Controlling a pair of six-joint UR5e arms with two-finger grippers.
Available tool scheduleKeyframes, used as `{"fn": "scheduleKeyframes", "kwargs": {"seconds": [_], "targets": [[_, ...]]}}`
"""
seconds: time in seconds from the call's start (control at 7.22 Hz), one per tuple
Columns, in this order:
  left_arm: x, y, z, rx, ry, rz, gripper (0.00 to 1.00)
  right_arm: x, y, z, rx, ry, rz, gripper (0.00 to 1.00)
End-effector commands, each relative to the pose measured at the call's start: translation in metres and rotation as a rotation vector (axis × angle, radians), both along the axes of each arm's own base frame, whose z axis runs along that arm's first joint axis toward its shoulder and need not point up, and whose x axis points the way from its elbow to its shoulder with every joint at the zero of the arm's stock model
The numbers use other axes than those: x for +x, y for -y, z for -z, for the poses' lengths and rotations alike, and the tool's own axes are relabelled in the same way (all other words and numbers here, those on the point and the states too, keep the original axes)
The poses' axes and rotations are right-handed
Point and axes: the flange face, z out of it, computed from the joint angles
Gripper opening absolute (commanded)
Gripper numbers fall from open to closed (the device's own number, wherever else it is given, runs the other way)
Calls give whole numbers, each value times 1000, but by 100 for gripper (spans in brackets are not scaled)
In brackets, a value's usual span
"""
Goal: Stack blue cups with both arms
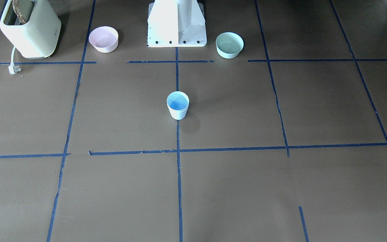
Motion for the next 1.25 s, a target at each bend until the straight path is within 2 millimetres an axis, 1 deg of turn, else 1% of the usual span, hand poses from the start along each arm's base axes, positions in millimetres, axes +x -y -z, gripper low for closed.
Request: {"fn": "scheduleKeyframes", "kwargs": {"seconds": [0.0, 1.11], "targets": [[0, 1, 2, 10, -1, 0, 100, 1, 0, -1, -1, -18, 0, 100], [0, 1, 2, 7, -2, 1, 100, 2, -2, -3, -4, -31, 0, 100]]}}
